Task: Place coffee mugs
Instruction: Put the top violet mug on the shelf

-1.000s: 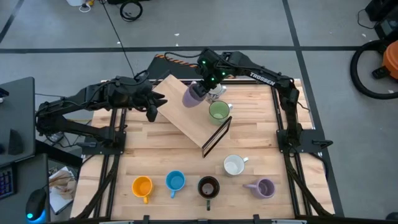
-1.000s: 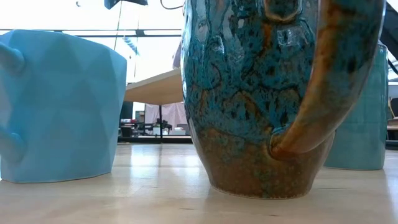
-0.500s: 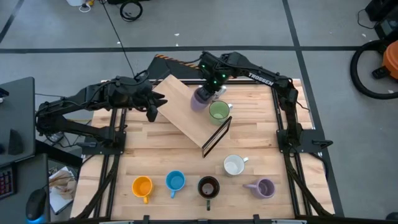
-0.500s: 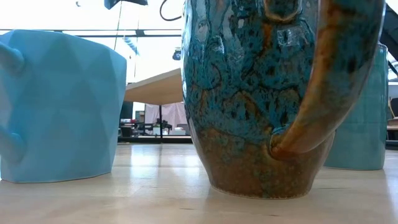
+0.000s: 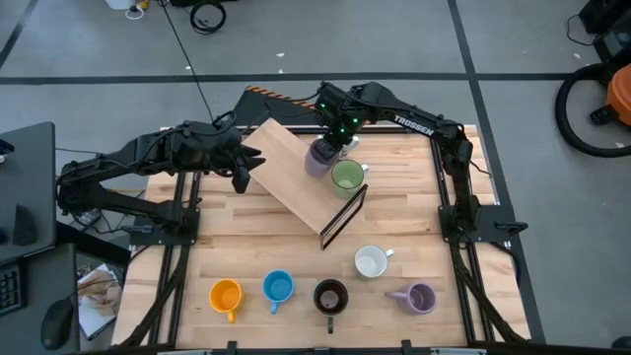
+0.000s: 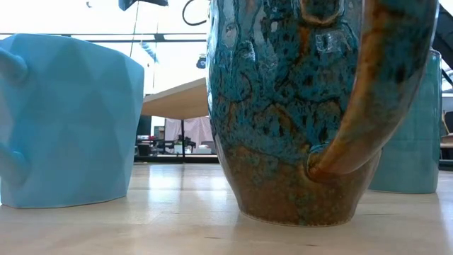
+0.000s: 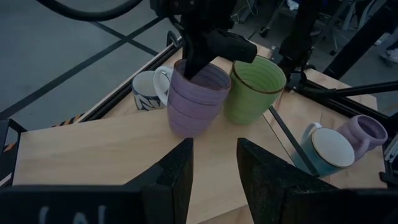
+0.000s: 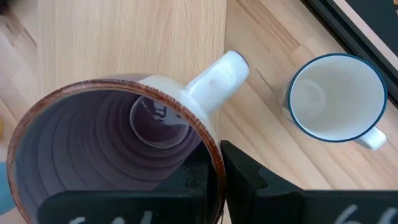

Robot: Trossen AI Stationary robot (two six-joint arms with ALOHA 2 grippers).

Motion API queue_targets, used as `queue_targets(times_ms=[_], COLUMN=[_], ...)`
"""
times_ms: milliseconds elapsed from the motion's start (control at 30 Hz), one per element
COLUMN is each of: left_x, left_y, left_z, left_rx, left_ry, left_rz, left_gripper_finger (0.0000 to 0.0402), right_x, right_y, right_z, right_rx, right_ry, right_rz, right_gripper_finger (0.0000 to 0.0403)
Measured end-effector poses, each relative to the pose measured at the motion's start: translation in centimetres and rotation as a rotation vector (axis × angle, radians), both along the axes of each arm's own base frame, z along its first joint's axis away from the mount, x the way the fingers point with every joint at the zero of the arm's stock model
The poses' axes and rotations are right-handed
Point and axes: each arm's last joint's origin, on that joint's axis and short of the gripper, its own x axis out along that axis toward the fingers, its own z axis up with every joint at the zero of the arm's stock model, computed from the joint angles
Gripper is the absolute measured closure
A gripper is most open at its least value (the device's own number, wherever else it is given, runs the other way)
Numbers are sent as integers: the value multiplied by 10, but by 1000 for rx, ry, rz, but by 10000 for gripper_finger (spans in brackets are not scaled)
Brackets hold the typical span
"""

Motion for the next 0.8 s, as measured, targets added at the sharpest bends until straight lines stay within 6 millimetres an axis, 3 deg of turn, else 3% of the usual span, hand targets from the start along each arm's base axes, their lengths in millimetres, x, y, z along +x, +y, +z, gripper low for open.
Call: queue_targets(times_ms=[333,800], left_x=[0,3], left_y=[0,0], left_z=[0,1], left_rx=[0,-19], left_ry=[0,-27], left_rz=[0,12], left_gripper_finger=[271,271], right_x=[1,6], right_y=[-1,-1], right_z=[1,4], right_rx=[-10,13], right_ry=[-18,-79], right_rz=[6,-6], right_gripper_finger=[354,295])
